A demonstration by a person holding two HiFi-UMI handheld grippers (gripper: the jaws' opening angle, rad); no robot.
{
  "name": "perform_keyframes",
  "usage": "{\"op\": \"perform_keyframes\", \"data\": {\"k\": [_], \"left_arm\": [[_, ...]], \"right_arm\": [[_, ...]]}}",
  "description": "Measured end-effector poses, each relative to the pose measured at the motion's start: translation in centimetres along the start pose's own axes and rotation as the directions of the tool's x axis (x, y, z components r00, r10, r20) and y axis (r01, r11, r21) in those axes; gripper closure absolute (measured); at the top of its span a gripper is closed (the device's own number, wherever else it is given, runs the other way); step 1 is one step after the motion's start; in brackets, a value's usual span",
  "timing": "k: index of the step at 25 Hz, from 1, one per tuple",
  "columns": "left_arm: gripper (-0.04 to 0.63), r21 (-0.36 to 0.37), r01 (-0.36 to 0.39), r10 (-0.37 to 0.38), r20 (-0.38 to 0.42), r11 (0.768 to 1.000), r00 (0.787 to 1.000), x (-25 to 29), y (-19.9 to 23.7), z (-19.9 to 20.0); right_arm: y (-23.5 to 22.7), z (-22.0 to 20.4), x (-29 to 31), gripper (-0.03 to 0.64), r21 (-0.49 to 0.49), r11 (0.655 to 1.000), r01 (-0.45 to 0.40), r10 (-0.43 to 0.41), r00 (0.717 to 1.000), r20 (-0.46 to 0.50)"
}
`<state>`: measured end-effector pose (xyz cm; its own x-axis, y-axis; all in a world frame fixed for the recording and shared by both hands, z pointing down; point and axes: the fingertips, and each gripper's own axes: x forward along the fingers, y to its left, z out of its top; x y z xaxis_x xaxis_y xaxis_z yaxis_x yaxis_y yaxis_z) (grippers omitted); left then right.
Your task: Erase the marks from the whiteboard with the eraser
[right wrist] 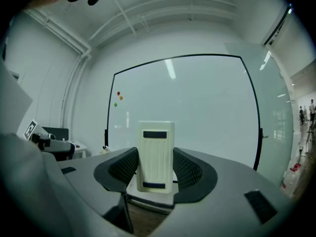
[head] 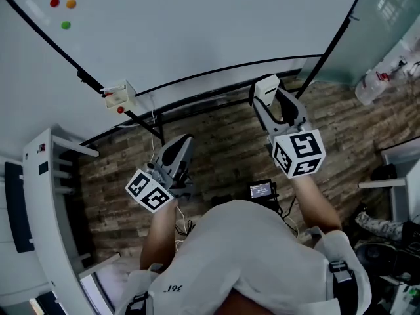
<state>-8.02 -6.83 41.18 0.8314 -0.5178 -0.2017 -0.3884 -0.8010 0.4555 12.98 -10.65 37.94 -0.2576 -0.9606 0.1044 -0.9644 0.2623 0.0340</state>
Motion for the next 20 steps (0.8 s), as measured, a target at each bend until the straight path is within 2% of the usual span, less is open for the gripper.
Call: {"op": "perform_keyframes", "data": {"k": [8,20], "left_arm": [[0.581,-0.011,-0.021,0.021,-0.005,1.000,1.000,2.5,-2.5,-2.6],[0.581,-0.009,-0.047,0.047,-0.011,0.999,0.999,3.6,-3.1,-3.9]], "right_arm": [[-3.3,-1.6,-2.0,0.377,0.024,0.999,-0.032,0.033,0.999,-0.026],[-4.6,-3.3,-2.1,0.377,0.068,0.995,-0.075,0.079,0.996,-0.050]]}}
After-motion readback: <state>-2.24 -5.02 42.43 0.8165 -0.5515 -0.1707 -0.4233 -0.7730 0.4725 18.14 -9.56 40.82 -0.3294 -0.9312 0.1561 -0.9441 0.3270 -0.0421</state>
